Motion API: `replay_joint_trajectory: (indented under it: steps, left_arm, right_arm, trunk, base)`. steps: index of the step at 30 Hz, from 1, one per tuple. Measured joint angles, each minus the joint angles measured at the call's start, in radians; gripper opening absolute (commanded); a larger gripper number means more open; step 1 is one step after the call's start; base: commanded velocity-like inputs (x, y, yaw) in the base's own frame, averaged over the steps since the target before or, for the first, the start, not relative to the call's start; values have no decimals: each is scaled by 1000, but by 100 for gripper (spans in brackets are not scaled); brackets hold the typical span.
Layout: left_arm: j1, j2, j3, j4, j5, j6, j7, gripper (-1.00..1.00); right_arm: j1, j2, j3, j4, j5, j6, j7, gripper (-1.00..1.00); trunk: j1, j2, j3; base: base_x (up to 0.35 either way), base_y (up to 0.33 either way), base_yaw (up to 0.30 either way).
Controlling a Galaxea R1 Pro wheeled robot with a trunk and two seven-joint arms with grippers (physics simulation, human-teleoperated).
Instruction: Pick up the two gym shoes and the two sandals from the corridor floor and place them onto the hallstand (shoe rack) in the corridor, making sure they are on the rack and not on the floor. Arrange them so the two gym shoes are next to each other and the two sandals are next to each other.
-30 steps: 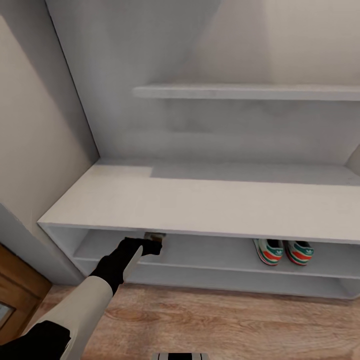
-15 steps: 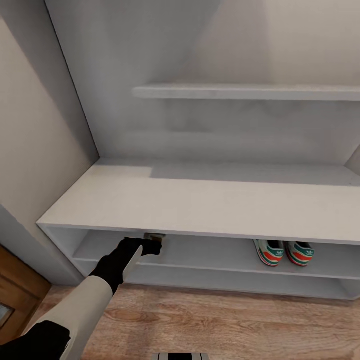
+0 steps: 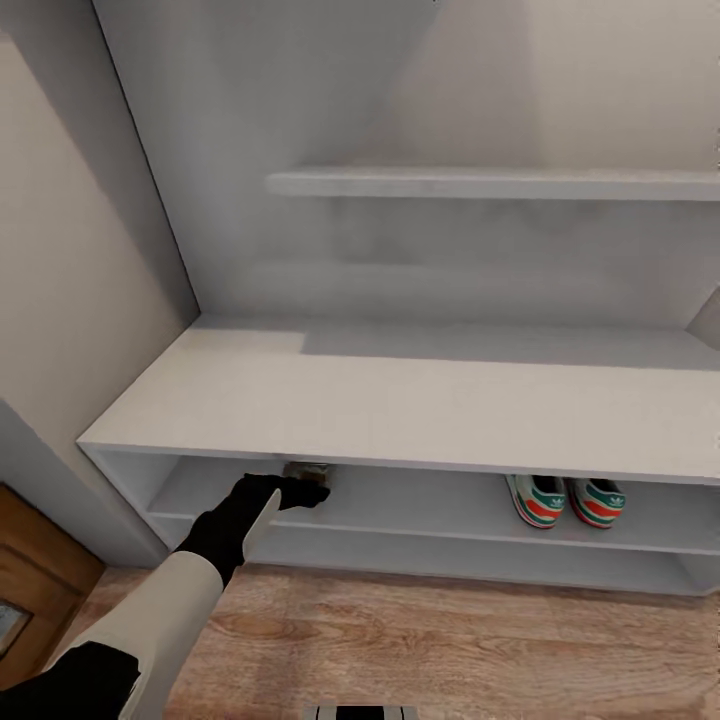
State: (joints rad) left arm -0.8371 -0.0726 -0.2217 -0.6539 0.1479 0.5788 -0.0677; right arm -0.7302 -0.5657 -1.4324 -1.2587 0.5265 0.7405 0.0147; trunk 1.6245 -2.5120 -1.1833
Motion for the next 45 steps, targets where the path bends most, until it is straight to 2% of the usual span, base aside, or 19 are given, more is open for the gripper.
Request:
replay_joint_trajectory:
  steps: [25,28,30,32,33,39,42,45]
  left_arm:
    - [1,2,6,0,-3,-15,0,100]
    - [2,3,6,0,-3,-25,-1,100]
    - [4,3,6,0,-3,-46,0,100]
    - [7,2,5,0,-3,-100,0,100]
    - [7,2,5,0,-2,-108,0,100]
    - [8,7,6,-3,-3,-128,0,100]
    - [8,16,4,-3,-2,-184,0,100]
    - [9,17,4,-1,-2,-195,0,100]
  right_arm:
    - [0,0,-2,0,-1,-11,2,-100]
    - [0,8,-2,1,-2,-26,3,-100]
    - [0,10,-3,1,-2,-53,2,-100]
    - [0,12,-3,2,-3,-122,3,-100]
    - [0,12,-3,2,-3,-132,2,-100]
    - [0,12,-3,0,-3,-148,0,-100]
    - [0,12,-2,0,-3,-145,0,-100]
    - [0,12,1,0,-2,-142,0,-100]
  trunk:
    - [0,0,0]
    - [0,0,0]
    - [0,0,0]
    - [0,0,0]
    - [0,0,0]
    - [0,0,0]
    - [0,0,0]
    - [0,0,0]
  base:
    - [-332,0,0]
    - [-336,0,0]
    - [-327,0,0]
    - [-294,0,0]
    - [-290,0,0]
    - [-227,0,0]
    - [-23,0,0]
    - [-159,0,0]
